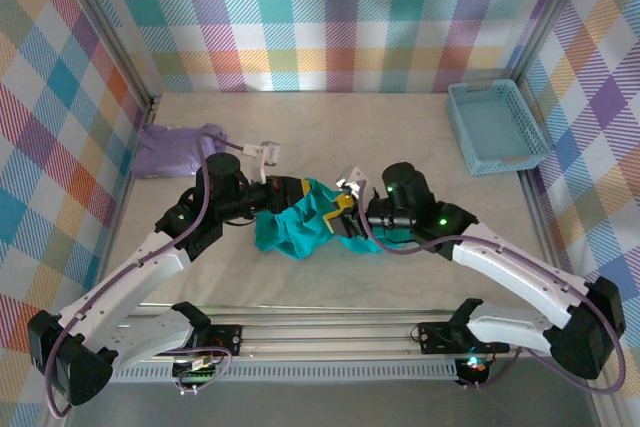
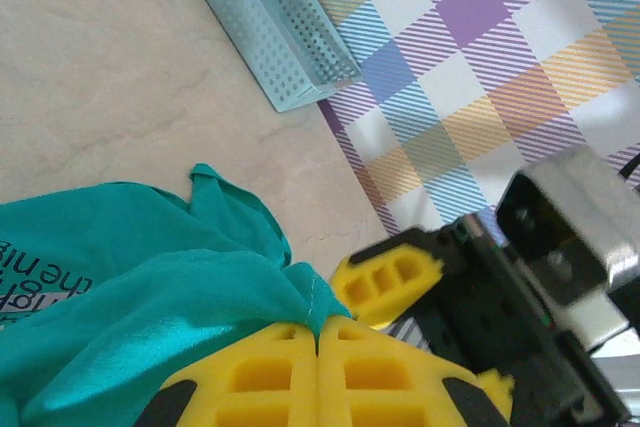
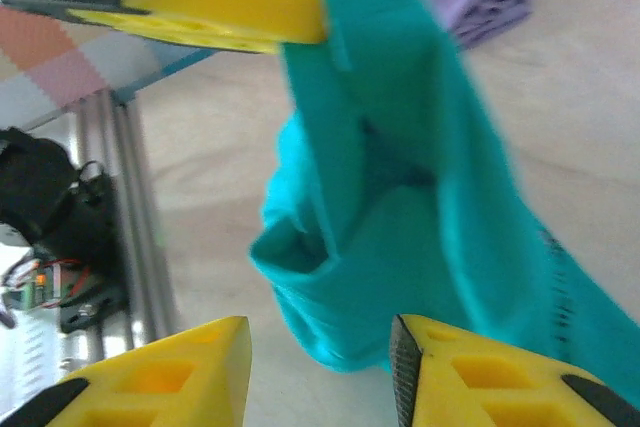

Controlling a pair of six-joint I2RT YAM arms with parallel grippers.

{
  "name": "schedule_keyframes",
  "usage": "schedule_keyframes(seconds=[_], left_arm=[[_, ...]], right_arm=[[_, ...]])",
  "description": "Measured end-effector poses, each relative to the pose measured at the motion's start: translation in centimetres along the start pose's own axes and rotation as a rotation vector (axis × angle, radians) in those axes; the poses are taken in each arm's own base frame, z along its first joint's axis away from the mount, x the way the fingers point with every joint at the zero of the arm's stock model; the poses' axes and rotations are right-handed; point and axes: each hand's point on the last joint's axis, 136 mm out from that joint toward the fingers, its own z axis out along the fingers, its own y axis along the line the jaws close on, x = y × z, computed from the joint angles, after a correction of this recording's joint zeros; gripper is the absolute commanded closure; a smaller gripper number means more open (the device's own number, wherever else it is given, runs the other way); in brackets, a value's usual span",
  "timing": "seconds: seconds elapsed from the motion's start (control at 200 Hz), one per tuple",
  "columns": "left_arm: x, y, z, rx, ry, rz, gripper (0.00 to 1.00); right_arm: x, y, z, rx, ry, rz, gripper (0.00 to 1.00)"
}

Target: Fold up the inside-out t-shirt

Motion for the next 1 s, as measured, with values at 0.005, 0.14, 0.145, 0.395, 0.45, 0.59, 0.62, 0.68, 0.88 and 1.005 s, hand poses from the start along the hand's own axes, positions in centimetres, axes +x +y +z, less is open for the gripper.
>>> schedule_keyframes(seconds=[0.005,0.14,0.145,0.395,0.45,0.59,0.62,0.68,0.88,1.005], left_arm=[[0.0,0.0,0.0,0.0,0.0,0.0,1.0],[0.0,0.0,0.0,0.0,0.001,0.0,1.0],[0.0,0.0,0.0,-0.001,0.0,0.001,1.0],[0.1,0.4,-0.2,-0.024,0.0,0.005,1.0],[0.1,0.4,-0.4,-0.025,-0.003,0.014,1.0],[-0.3,0.3,-0.8,-0.031,-0.013,0.021,1.0],[-0.4,0.4,-0.9,-0.031,-0.016,0.021,1.0],[-0.6,0.5,-1.0,-0.036,-0.022,0.02,1.0],[-1.4,1.5,-1.8,-0.065,-0.049,0.005,1.0],[-1.9,2.3,-2.4,-0.094,-0.067,-0.008,1.0]], right_arm=[[0.1,0.1,0.2,-0.004,0.002,0.001,0.55],[0.4,0.0,2.5,-0.028,0.01,0.06,0.55],[0.4,-0.1,2.7,-0.028,0.009,0.065,0.55],[2.0,-2.2,4.2,0.059,0.059,0.152,0.76],[2.2,-2.6,4.1,0.087,0.065,0.152,0.79],[2.7,-3.0,3.6,0.115,0.07,0.151,0.83],[2.8,-3.0,3.6,0.118,0.07,0.151,0.84],[2.9,-3.0,3.5,0.119,0.073,0.152,0.87],[3.1,-3.0,3.3,0.125,0.072,0.154,1.0],[2.7,-3.1,2.3,0.133,0.038,0.161,1.0]])
